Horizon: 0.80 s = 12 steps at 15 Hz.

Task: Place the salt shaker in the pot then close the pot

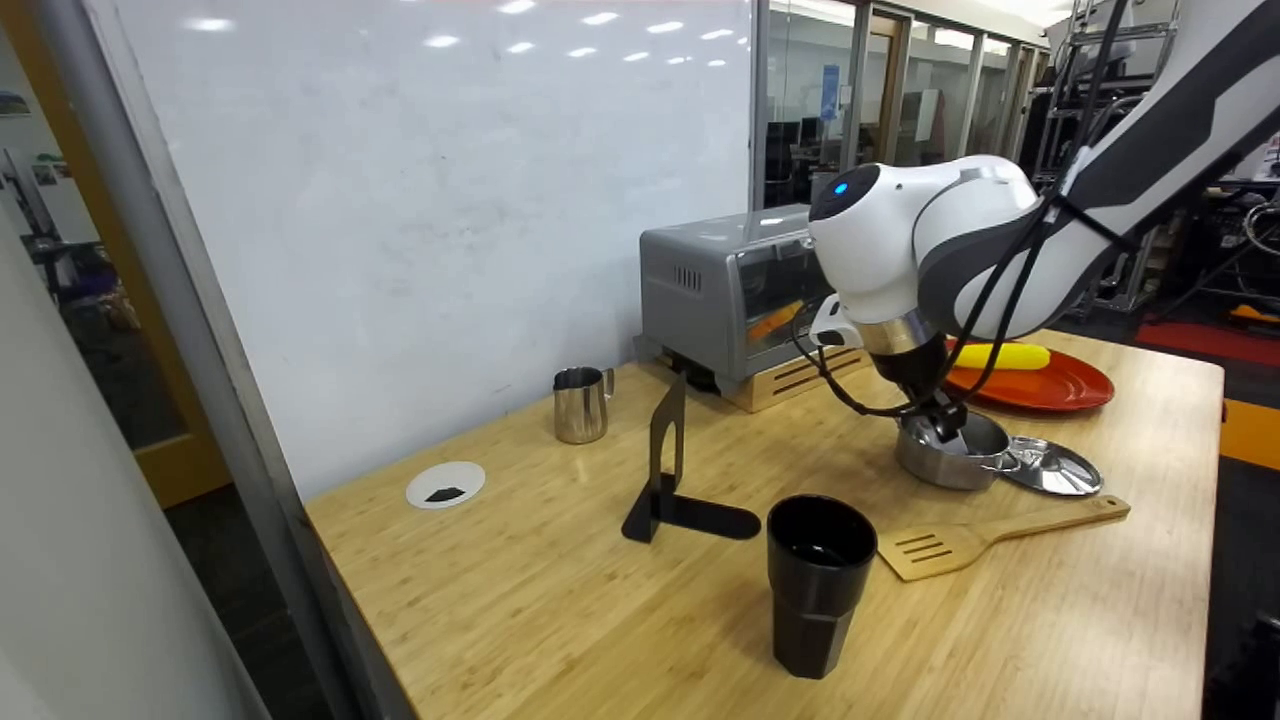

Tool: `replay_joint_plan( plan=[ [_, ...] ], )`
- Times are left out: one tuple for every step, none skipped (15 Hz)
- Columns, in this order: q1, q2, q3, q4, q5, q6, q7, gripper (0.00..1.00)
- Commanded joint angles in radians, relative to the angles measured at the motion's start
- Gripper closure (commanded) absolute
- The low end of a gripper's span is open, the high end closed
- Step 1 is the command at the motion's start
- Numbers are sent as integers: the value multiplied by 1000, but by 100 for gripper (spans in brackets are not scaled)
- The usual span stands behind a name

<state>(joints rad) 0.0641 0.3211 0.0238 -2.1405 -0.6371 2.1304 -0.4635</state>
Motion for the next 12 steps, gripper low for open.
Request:
replay_joint_plan(
  plan=[
    [3, 21, 11, 13, -29, -18, 19, 36],
    [4, 20, 11, 12, -30, -18, 20, 30],
    [5, 19, 12, 10, -29, -17, 21, 24],
    [7, 14, 14, 7, -29, -20, 23, 18],
    [7, 9, 16, 4, -28, -19, 22, 10],
    [7, 2, 18, 1, -22, -22, 22, 4],
    [6, -5, 20, -1, -17, -24, 21, 1],
    [5, -12, 22, -4, -13, -24, 22, 0],
    [4, -20, 24, -6, -10, -27, 23, 0],
    [3, -31, 25, -10, -6, -27, 26, 0],
    [1, -43, 25, -11, -2, -30, 27, 0],
    [-1, -52, 24, -12, 2, -32, 29, 0]
  ],
)
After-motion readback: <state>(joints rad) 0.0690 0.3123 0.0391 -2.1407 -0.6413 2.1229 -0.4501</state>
